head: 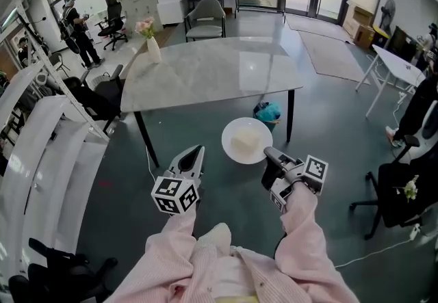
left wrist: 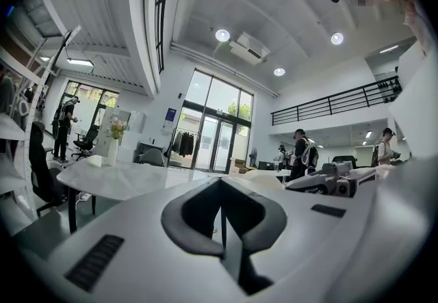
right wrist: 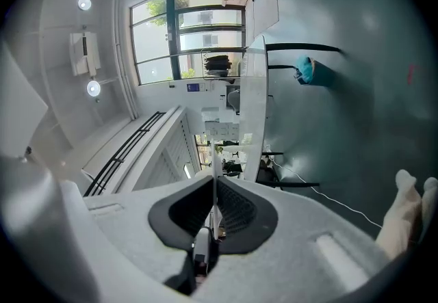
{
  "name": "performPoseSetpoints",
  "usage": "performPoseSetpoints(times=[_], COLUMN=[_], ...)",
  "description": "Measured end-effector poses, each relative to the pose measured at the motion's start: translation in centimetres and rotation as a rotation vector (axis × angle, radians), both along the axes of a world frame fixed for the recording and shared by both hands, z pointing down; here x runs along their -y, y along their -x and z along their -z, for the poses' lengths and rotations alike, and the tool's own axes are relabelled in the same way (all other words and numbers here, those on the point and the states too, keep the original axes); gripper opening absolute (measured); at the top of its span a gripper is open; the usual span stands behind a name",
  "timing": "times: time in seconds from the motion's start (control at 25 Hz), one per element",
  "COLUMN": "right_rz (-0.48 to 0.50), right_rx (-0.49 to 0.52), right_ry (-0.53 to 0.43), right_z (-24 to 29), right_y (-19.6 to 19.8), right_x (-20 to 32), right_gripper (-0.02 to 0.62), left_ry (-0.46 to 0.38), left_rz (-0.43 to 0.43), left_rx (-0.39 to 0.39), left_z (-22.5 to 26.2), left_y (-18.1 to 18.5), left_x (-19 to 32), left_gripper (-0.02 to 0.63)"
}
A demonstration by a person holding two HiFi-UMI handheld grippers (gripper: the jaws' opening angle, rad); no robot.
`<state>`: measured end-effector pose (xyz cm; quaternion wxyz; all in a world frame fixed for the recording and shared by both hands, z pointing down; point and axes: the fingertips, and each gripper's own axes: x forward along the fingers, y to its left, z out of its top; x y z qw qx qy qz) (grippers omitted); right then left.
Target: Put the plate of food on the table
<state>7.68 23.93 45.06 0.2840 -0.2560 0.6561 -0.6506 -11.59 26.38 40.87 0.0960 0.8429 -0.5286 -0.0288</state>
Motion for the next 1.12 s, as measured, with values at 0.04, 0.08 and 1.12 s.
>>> performPoseSetpoints(times=[0.04, 0.08, 1.12], right_rz=[-0.002, -0.003, -0.098], right_rx=[0.000, 0.000, 0.023], right_ry=[0.002, 0.002, -0.013], right_z=[-0.2, -0.3, -1.0], right_y=[-0.1, -0.2, 0.8], right_x=[0.4, 0.9, 26.3], right_gripper=[0.018, 0.018, 0.020], left_ry=[0.001, 0.002, 0.043], left_rz=[-0.001, -0.003, -0.135], left_rx=[0.001, 0.001, -0.017], left_z=[-0.1, -0.3, -1.2], left_y=[-0.1, -0.1, -0.7], left_x=[0.4, 0.9, 29.8], left_gripper=[-0.005, -0.005, -0.005])
